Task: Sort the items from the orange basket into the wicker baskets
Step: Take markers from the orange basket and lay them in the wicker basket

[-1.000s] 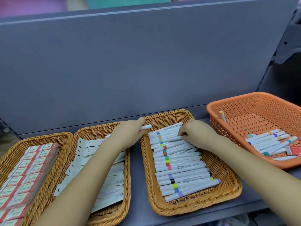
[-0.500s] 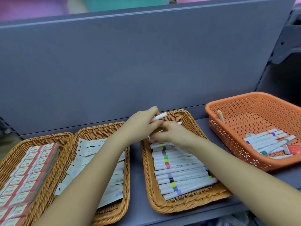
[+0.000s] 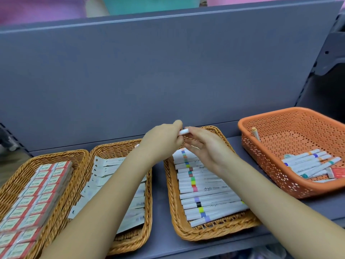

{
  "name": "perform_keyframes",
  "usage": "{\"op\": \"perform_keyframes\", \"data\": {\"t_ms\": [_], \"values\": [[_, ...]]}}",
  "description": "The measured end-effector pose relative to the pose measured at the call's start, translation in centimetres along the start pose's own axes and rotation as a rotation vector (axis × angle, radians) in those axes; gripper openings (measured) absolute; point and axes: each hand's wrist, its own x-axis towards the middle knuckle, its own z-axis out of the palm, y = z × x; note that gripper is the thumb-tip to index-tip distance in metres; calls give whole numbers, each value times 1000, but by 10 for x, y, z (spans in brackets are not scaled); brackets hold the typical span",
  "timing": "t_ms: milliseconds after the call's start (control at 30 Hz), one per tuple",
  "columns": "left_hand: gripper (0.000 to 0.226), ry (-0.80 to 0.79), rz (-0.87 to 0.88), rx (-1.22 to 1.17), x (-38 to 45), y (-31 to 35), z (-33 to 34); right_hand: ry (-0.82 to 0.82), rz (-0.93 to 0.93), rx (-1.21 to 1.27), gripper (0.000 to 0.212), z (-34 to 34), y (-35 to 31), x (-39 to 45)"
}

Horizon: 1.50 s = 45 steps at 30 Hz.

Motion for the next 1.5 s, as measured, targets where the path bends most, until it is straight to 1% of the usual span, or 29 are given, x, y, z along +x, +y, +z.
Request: {"op": "perform_keyframes", "data": {"t_ms": [67, 133, 200, 300, 367, 400, 433, 500, 567, 600, 633, 700, 733, 767, 833, 900, 1000, 1067, 1167, 1233, 1300, 1400, 1500], "values": [[15, -8, 6, -7, 1, 3, 3, 9, -45, -89, 24, 2, 6, 3], [15, -8, 18, -4, 2, 2, 5, 49, -57, -78, 23, 0, 6, 5], [13, -33, 21, 20, 1, -4, 6, 136, -56, -16, 13, -6, 2, 5], [12, -77, 9, 32, -1, -12, 11, 276, -68, 105, 10, -18, -12, 5], [11, -93, -1, 31, -3, -18, 15, 359, -144, 81, 10, -26, -24, 6], [11, -96, -9, 30, -4, -22, 16, 397, -204, 13, 12, -30, -29, 8], [10, -99, -18, 33, -5, -25, 18, 431, -276, -93, 13, -34, -33, 12], [10, -103, -36, 45, -7, -31, 19, 459, -436, -397, 9, -36, -34, 17], [12, -105, -47, 54, -9, -36, 19, 391, -605, -806, 10, -35, -25, 21], [12, -103, -50, 59, -9, -38, 19, 300, -663, -1038, 14, -33, -17, 24], [13, -98, -53, 64, -10, -40, 19, 172, -690, -1276, 18, -29, -9, 26], [14, -92, -55, 69, -10, -43, 17, -86, -636, -1682, 25, -24, 7, 33], [14, -93, -53, 67, -11, -44, 15, -158, -578, -1806, 26, -22, 13, 36], [14, -95, -50, 62, -11, -46, 14, -189, -502, -1864, 26, -21, 16, 39], [14, -102, -46, 59, -12, -48, 12, -215, -345, -1886, 28, -25, 22, 44], [13, -107, -30, 65, -12, -49, 13, -223, -243, -1921, 34, -33, 24, 49], [12, -122, 12, 83, -8, -48, 16, -229, -170, -1975, 40, -38, 23, 56], [9, -135, 41, 113, -1, -41, 16, -221, -134, -1983, 37, -34, 24, 57], [5, -99, 95, 176, 15, -27, 12, -169, -194, -1953, 28, -32, 23, 53], [12, -47, 141, 215, 27, -17, 8, -122, -255, -1996, 28, -32, 10, 47], [20, -8, 172, 228, 39, -4, 4, -56, -307, -2048, 29, -33, -13, 39], [22, 4, 205, 202, 53, 19, 3, 73, -382, -2077, 29, -43, -55, 24], [22, -1, 246, 170, 62, 46, 8, 206, -365, -2080, 28, -65, -90, 6]]}}
